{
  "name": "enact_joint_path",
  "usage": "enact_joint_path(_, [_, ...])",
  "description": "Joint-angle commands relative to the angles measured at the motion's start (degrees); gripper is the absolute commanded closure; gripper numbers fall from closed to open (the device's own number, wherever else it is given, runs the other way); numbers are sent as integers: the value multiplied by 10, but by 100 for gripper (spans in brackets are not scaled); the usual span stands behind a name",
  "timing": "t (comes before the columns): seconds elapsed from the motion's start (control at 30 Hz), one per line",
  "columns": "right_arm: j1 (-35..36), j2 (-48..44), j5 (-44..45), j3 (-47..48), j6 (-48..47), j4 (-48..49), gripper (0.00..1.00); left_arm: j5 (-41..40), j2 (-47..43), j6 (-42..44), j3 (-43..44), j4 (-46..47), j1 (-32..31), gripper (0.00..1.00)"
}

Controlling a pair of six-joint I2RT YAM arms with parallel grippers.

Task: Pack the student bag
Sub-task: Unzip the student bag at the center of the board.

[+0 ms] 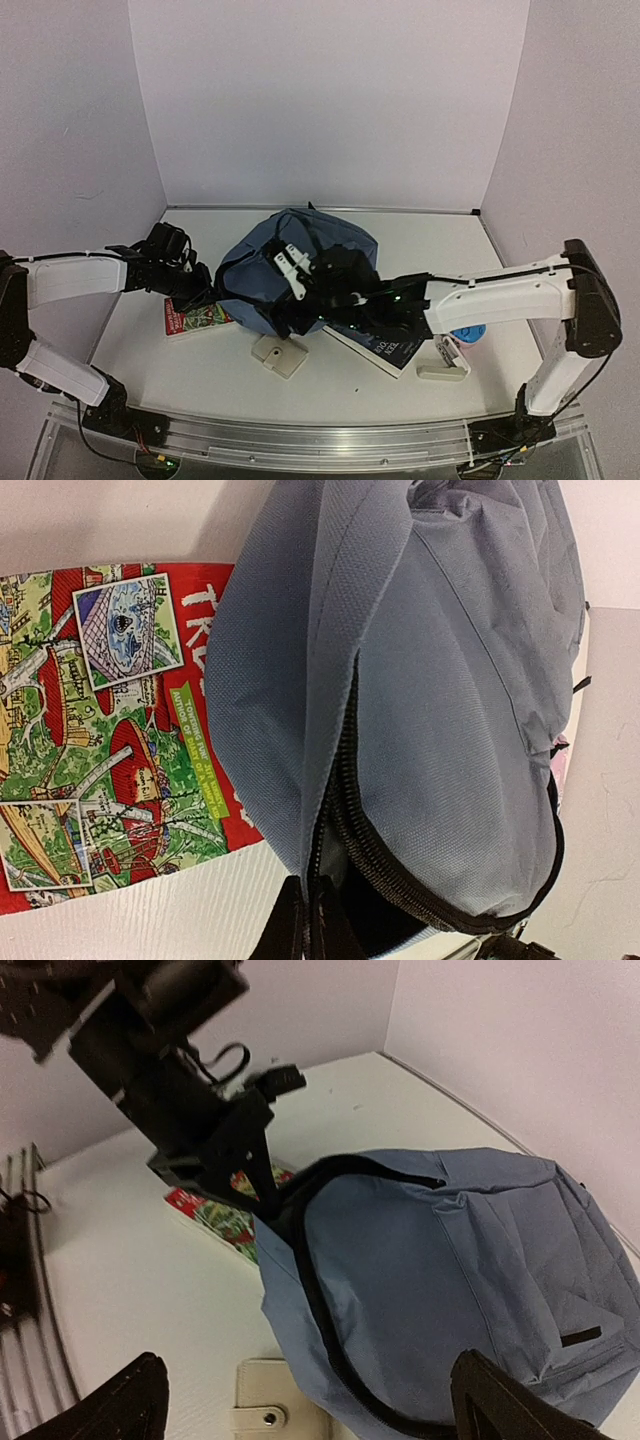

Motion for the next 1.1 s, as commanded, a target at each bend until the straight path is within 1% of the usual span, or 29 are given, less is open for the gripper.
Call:
enact_joint_path(0.0, [10, 85, 92, 79, -79, -48, 4, 2, -5, 8, -7, 2, 2, 100])
enact_joint_path(0.2, [16, 179, 162, 130, -119, -83, 11, 3, -12, 11, -7, -5, 2, 100])
enact_joint_path(0.33, [16, 211, 218, 143, -144, -100, 12, -3, -17, 17, -3, -17, 2, 100])
enact_joint_path(0.37, [15, 219, 240, 148, -150, -100, 15, -6, -19, 19, -2, -21, 2, 100])
enact_joint_path(0.43, [15, 229, 285, 156, -158, -99, 26, -15, -23, 23, 0, -28, 2, 100])
enact_joint_path(0.57, [15, 220, 312, 162, -157, -99, 42, -42, -23, 33, 9, -52, 2, 100])
enact_joint_path(0.63, [14, 204, 310, 165, -147, -98, 52, -58, -21, 40, 17, -67, 2, 100])
enact_joint_path(0.77, [8, 178, 291, 173, -127, -98, 80, -78, -20, 59, 34, -86, 4, 100])
enact_joint_path(0.87, [-10, 159, 267, 182, -87, -98, 95, -96, -21, 78, 50, -100, 9, 100])
enact_joint_path(0.9, [-20, 148, 244, 184, -65, -98, 99, -107, -22, 85, 57, -107, 12, 100])
enact_joint_path(0.93, [-35, 135, 219, 183, -34, -98, 100, -121, -21, 95, 65, -115, 15, 100])
enact_joint_path(0.97, [-47, 120, 197, 183, -4, -98, 100, -132, -20, 110, 72, -121, 18, 100])
enact_joint_path(1.07, [-117, 84, 96, 177, 104, -96, 100, -176, -10, 155, 108, -131, 36, 100])
